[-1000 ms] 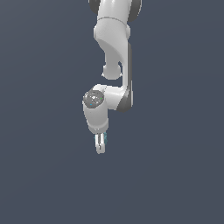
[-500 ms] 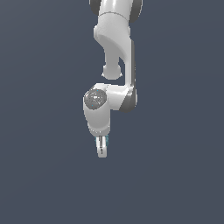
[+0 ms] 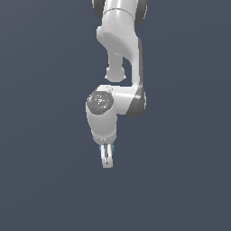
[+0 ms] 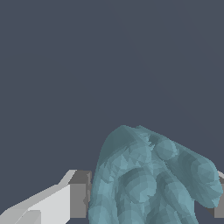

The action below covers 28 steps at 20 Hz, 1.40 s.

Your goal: Pick up the object and move it to a goal position.

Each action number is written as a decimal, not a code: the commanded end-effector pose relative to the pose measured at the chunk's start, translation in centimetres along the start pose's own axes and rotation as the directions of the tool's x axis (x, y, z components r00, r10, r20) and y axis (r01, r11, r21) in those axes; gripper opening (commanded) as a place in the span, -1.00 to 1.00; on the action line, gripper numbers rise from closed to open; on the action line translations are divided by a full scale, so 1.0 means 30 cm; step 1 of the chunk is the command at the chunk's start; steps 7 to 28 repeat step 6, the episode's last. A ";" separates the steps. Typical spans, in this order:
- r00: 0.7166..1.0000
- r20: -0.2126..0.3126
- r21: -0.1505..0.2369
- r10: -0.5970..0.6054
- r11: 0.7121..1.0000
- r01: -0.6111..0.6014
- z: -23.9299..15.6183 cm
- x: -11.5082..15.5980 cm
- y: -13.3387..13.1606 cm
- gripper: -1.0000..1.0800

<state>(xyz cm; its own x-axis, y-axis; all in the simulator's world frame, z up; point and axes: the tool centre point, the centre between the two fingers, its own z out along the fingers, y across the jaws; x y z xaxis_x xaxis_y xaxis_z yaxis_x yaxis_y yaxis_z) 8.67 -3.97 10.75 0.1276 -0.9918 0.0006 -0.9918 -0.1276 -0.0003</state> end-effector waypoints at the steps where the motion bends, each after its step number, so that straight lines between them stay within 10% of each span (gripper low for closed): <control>1: 1.000 0.000 0.000 0.000 1.000 0.000 -0.007 -0.001 -0.009 -1.00; 28: 1.000 0.000 0.000 0.000 1.000 0.000 -0.004 0.000 -0.008 -1.00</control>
